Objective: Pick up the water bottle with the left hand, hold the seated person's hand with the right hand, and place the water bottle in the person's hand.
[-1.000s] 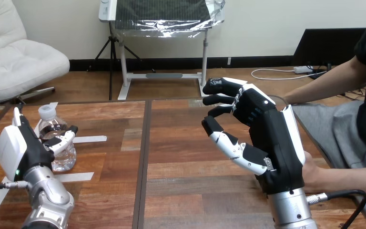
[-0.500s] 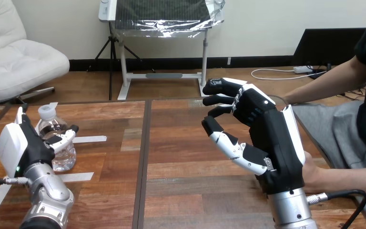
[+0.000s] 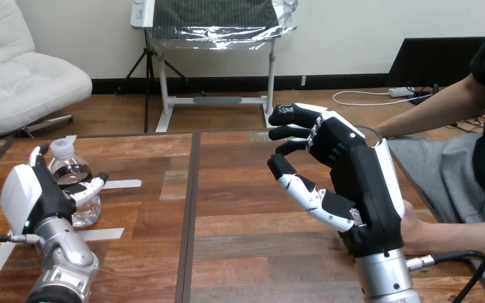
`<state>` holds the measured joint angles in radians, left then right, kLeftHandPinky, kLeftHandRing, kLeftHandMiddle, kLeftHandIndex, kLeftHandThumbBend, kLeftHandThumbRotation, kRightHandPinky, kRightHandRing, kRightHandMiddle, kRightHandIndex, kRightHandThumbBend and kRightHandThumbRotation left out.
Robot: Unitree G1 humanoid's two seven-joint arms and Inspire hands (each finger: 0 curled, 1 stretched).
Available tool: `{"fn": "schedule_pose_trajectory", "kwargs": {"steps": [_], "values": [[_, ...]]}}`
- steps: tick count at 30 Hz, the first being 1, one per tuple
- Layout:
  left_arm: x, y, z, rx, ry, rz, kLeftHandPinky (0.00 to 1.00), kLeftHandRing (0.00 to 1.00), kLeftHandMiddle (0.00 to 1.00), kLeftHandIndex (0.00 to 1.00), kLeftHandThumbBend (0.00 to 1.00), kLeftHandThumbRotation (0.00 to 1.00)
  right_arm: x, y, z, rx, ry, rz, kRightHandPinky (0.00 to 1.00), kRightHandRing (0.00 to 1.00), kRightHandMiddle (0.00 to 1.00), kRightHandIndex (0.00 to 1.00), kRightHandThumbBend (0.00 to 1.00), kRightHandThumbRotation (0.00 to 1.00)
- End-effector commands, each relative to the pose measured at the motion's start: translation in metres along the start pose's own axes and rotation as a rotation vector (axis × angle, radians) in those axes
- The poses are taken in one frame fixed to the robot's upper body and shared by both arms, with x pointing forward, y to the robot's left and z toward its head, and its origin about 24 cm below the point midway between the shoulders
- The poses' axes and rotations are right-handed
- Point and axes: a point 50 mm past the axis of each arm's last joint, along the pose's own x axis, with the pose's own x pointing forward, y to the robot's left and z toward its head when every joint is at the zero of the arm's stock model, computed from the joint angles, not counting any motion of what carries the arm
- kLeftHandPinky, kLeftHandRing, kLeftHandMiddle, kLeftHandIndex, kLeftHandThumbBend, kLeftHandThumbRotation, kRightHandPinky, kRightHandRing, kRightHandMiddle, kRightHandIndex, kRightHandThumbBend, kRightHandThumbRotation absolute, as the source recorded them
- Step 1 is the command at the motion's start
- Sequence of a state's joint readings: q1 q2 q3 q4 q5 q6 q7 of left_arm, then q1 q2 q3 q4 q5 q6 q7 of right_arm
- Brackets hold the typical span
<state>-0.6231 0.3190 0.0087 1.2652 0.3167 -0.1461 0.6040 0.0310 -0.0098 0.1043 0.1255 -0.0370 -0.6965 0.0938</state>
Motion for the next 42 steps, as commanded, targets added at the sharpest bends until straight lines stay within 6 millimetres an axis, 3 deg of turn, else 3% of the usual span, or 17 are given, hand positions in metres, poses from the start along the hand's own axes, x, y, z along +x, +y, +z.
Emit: {"fn": "schedule_pose_trajectory", "kwargs": {"steps": [1, 21, 42], "values": [[0.0188, 0.0174, 0.0350, -0.006, -0.093, 0.040, 0.76, 0.85, 0.88, 0.87, 0.79, 0.22, 0.0097, -0.0044, 0.0117, -0.011, -0.075, -0.006, 0.54, 0.64, 0.69, 0.67, 0.47, 0.07], [0.0193, 0.0140, 0.0421, 0.002, -0.107, 0.005, 0.75, 0.84, 0.88, 0.85, 0.78, 0.22, 0.0092, -0.0050, 0.0119, -0.012, -0.074, -0.001, 0.54, 0.64, 0.69, 0.67, 0.47, 0.07], [0.0192, 0.0128, 0.0420, 0.014, -0.089, 0.006, 0.70, 0.78, 0.82, 0.81, 0.76, 0.15, 0.0090, -0.0051, 0.0124, -0.009, -0.072, -0.001, 0.54, 0.65, 0.69, 0.67, 0.47, 0.06]]}}
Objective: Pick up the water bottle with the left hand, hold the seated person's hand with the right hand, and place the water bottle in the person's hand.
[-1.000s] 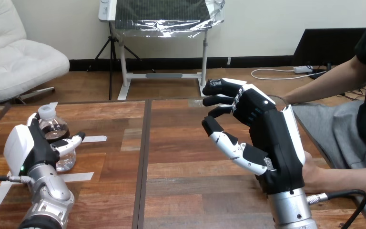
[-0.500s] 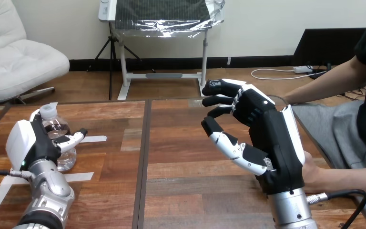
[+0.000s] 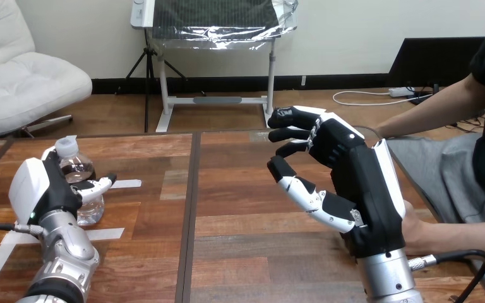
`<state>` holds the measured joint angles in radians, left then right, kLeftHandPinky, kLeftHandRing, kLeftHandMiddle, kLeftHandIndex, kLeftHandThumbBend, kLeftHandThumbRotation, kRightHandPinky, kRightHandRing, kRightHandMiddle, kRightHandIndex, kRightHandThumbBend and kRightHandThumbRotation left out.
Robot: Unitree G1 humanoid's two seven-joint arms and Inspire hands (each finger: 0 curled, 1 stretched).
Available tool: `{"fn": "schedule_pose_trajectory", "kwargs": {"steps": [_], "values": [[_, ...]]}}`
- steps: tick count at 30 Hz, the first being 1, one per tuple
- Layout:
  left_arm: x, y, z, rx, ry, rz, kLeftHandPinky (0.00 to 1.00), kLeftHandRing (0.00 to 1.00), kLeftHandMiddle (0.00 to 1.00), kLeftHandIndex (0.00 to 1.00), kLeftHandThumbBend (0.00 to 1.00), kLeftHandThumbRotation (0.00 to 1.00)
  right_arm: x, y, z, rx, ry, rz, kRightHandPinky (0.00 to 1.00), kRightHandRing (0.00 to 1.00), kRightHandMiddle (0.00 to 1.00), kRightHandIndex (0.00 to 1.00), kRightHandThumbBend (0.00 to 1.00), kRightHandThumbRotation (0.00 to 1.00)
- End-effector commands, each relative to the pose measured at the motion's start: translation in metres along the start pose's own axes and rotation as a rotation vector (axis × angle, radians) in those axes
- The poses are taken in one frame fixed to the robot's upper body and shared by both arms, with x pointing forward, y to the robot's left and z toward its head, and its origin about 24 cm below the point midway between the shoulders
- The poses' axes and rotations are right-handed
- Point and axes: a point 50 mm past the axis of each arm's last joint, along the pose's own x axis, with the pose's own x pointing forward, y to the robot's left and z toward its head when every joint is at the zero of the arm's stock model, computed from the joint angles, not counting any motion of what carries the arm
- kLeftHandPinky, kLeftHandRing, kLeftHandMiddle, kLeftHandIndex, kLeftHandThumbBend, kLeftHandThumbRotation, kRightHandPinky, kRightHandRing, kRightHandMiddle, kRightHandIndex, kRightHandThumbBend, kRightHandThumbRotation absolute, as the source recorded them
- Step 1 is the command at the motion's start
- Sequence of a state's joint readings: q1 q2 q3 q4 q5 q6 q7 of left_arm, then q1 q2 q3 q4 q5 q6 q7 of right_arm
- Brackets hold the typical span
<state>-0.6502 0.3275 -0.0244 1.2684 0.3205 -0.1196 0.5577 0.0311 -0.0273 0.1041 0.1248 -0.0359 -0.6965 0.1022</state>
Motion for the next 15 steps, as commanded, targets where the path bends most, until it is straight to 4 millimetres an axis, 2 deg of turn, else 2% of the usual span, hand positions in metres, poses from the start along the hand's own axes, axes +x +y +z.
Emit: {"fn": "schedule_pose_trajectory", "kwargs": {"steps": [1, 15], "values": [[0.0151, 0.0151, 0.0328, -0.018, -0.071, 0.052, 0.69, 0.78, 0.82, 0.80, 0.76, 0.14, 0.0097, -0.0031, 0.0124, 0.004, -0.075, -0.018, 0.54, 0.65, 0.69, 0.67, 0.47, 0.06], [0.0166, 0.0178, 0.0303, -0.026, -0.071, 0.035, 0.67, 0.75, 0.79, 0.77, 0.73, 0.09, 0.0096, -0.0031, 0.0125, 0.001, -0.076, -0.018, 0.54, 0.64, 0.69, 0.67, 0.47, 0.06]]}}
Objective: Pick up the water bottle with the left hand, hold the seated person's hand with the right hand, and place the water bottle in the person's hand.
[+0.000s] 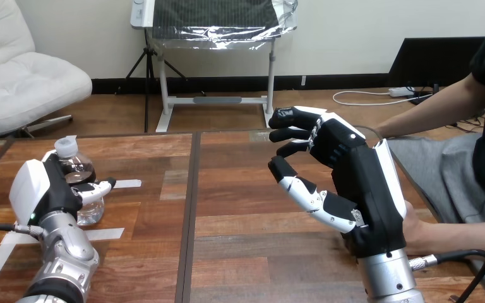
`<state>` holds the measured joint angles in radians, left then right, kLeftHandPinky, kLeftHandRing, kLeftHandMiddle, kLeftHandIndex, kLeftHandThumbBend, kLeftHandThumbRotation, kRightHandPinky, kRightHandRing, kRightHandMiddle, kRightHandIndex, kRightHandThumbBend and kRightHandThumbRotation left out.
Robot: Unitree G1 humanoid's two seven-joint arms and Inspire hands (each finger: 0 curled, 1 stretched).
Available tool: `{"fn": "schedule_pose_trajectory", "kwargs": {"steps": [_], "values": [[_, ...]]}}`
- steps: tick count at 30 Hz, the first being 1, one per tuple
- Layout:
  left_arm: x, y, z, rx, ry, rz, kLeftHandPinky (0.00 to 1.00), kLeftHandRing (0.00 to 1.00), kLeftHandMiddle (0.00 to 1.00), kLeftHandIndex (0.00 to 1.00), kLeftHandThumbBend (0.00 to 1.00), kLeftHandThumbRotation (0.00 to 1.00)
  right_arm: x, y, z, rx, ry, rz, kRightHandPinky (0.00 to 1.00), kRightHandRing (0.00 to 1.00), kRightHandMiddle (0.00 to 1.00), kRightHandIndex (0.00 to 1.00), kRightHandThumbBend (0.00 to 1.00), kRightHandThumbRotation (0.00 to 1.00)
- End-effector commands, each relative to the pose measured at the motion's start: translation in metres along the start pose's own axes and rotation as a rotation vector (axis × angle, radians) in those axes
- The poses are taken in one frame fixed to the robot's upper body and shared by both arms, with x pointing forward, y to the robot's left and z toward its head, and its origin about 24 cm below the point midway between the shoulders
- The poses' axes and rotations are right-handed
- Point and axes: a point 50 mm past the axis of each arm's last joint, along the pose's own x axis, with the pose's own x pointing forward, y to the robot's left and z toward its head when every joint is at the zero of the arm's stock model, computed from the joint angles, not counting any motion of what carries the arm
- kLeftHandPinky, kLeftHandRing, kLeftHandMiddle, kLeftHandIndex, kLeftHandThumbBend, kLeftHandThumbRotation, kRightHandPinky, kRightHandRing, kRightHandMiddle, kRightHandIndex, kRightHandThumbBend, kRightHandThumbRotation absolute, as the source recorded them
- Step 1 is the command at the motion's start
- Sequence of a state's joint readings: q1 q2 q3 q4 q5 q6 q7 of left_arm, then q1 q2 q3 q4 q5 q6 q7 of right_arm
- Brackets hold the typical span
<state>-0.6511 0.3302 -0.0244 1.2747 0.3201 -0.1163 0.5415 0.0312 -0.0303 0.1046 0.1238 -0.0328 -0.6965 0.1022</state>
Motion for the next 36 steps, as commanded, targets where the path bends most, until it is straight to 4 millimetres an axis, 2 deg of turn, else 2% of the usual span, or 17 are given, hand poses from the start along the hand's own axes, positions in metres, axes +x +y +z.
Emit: {"fn": "schedule_pose_trajectory", "kwargs": {"steps": [1, 10, 23, 36], "values": [[0.0159, 0.0185, 0.0317, -0.033, -0.078, 0.050, 0.66, 0.75, 0.78, 0.77, 0.73, 0.08, 0.0097, -0.0026, 0.0123, 0.002, -0.076, -0.018, 0.54, 0.64, 0.69, 0.67, 0.47, 0.06], [0.0160, 0.0197, 0.0314, -0.068, -0.078, 0.056, 0.60, 0.68, 0.72, 0.71, 0.72, 0.02, 0.0098, -0.0024, 0.0122, 0.007, -0.076, -0.020, 0.54, 0.64, 0.68, 0.66, 0.48, 0.06], [0.0150, 0.0210, 0.0305, -0.120, -0.085, 0.082, 0.49, 0.56, 0.61, 0.60, 0.75, 0.00, 0.0101, -0.0024, 0.0124, 0.007, -0.079, -0.017, 0.54, 0.64, 0.68, 0.66, 0.47, 0.06], [0.0145, 0.0207, 0.0316, -0.131, -0.088, 0.096, 0.47, 0.52, 0.55, 0.54, 0.75, 0.00, 0.0101, -0.0021, 0.0135, 0.010, -0.079, -0.016, 0.54, 0.64, 0.68, 0.66, 0.47, 0.05]]}}
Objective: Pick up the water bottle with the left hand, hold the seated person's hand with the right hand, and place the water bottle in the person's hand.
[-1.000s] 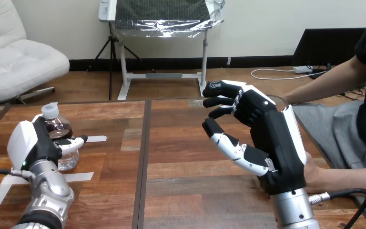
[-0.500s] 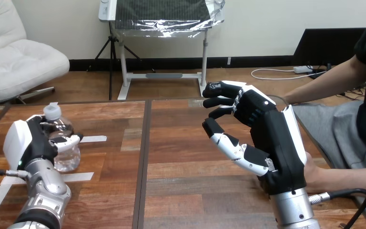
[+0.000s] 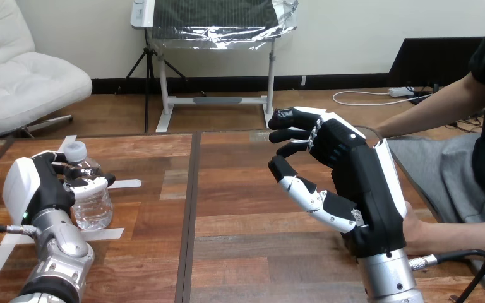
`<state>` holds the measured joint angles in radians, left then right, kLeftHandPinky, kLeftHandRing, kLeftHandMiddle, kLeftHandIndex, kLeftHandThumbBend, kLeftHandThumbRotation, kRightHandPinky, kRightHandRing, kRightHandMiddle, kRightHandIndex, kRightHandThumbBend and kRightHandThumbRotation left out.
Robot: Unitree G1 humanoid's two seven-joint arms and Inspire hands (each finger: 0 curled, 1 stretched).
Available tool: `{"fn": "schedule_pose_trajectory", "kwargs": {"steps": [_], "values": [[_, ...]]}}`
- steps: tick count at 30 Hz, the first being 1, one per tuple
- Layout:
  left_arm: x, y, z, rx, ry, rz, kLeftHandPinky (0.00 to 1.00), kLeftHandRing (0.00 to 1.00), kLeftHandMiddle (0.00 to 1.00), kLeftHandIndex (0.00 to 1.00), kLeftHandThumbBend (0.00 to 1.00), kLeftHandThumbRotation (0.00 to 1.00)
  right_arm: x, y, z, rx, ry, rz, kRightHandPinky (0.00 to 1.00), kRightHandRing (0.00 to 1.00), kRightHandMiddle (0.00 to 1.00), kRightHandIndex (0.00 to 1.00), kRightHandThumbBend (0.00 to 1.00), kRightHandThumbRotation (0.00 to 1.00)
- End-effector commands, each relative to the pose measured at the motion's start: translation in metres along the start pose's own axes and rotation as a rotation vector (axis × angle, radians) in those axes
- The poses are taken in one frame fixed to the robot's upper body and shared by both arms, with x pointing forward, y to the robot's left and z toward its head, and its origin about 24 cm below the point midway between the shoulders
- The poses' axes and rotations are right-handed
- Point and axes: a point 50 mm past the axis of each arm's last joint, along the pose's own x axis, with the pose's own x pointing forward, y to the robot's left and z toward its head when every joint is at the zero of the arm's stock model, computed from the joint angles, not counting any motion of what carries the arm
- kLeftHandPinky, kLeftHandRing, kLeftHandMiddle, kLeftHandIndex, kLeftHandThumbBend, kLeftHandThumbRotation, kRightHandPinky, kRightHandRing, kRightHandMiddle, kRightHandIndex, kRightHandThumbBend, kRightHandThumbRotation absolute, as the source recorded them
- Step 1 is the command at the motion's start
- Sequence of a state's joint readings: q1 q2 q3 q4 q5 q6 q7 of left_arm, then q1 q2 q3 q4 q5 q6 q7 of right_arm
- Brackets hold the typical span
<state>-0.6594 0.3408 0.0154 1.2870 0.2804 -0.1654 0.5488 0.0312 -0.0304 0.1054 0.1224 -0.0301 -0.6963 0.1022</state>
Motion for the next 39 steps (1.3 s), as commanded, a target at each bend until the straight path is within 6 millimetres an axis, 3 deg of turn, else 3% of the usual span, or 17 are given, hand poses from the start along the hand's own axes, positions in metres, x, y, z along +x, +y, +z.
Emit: {"fn": "schedule_pose_trajectory", "kwargs": {"steps": [1, 39], "values": [[0.0113, 0.0101, 0.0320, -0.049, -0.094, 0.055, 0.46, 0.52, 0.55, 0.53, 0.75, 0.00, 0.0099, -0.0020, 0.0132, 0.010, -0.077, -0.014, 0.54, 0.64, 0.68, 0.66, 0.47, 0.05], [0.0105, 0.0086, 0.0339, -0.050, -0.111, 0.051, 0.42, 0.47, 0.50, 0.50, 0.77, 0.00, 0.0098, -0.0032, 0.0139, -0.002, -0.083, -0.009, 0.54, 0.64, 0.68, 0.66, 0.46, 0.03]]}}
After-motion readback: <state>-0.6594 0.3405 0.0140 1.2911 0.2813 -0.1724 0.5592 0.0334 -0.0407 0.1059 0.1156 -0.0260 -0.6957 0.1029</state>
